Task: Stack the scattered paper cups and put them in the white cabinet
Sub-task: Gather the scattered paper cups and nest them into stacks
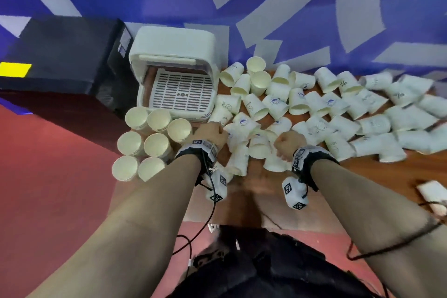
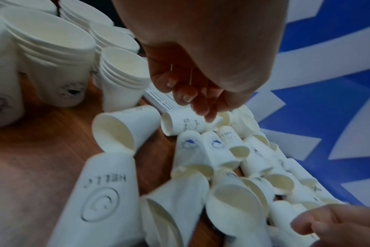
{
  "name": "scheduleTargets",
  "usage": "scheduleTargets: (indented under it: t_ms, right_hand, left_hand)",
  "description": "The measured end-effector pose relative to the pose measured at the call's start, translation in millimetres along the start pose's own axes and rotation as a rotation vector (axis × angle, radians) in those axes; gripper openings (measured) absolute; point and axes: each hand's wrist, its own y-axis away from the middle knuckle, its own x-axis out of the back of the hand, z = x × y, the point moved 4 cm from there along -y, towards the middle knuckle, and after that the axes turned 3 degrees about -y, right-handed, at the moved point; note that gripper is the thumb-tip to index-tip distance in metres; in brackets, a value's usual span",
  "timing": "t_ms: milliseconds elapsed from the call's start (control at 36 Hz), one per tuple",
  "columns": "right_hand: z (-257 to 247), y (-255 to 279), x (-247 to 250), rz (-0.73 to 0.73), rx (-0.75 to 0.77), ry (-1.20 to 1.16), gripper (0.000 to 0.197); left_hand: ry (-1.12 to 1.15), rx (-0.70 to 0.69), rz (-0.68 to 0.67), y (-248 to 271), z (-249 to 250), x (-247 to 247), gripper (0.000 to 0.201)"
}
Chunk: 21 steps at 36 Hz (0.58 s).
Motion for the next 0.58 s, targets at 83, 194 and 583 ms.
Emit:
scheduleTargets:
  t_ms: [83, 194, 583]
  right_hand:
    - [37.4, 7.7, 19.3, 0.047, -0.066, -0.004, 0.025]
    - [76.7, 10.6, 37.1, 0.108, -0.126, 0.055, 0.025]
    - [195.6, 2.5, 109.7, 0.211, 0.083, 0.079, 0.022]
  left_hand:
    - [0.026, -0.044, -0.048, 0.5, 29.3, -12.9, 0.026]
    - [-0.018, -0.081, -0.071, 3.7, 64.4, -25.6, 0.03]
    - [-0.08, 0.055, -0.033, 13.3, 182.6, -73.1, 0.026]
